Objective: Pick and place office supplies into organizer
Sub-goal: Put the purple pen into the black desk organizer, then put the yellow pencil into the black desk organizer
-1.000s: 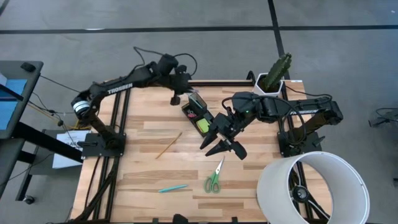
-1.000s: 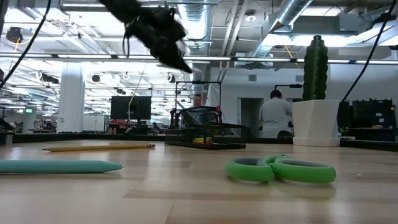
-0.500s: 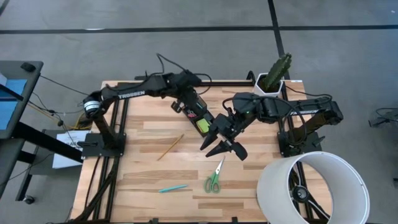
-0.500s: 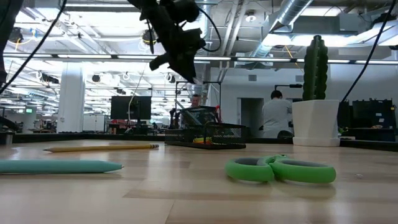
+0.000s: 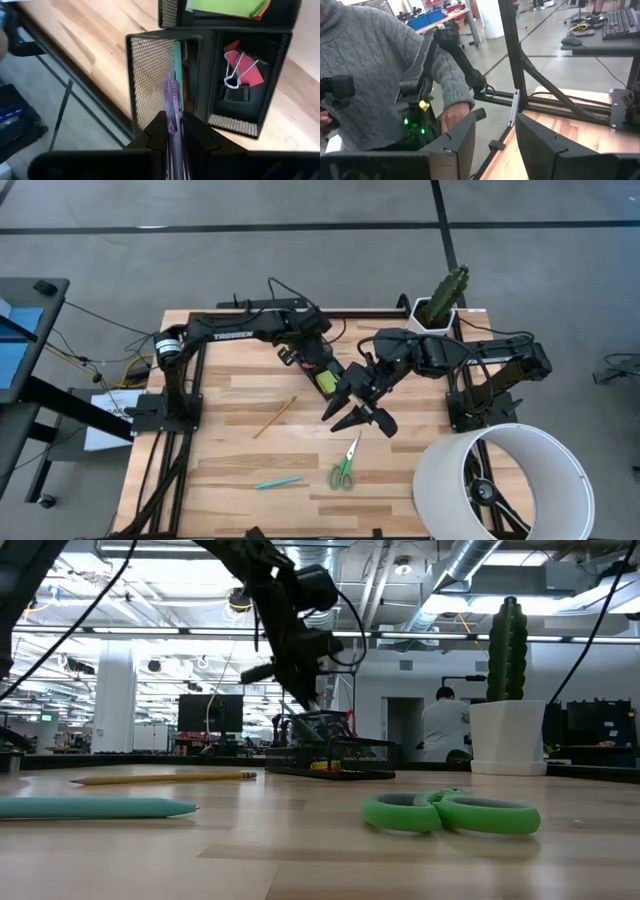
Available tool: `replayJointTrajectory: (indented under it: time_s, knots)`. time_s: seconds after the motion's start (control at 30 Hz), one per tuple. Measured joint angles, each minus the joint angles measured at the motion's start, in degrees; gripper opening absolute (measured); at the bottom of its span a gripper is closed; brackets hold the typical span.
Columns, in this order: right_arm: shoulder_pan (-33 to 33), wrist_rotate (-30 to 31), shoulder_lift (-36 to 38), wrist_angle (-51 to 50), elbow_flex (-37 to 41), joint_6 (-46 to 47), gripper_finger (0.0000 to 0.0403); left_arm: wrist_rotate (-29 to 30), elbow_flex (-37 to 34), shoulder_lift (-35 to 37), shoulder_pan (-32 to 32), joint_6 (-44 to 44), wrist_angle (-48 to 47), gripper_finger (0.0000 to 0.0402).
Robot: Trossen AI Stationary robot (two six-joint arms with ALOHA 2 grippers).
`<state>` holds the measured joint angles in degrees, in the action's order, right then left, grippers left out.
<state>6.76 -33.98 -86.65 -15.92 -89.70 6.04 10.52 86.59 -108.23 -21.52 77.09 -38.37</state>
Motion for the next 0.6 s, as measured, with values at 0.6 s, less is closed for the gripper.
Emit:
replayJointTrajectory:
  time_s: [0.6]
  knots:
    - [0.0, -0.02, -0.02, -0.3, 0.03, 0.0, 0.0134, 4.21, 0.1, -4.15, 4.26, 1.01, 5.18, 0.0107]
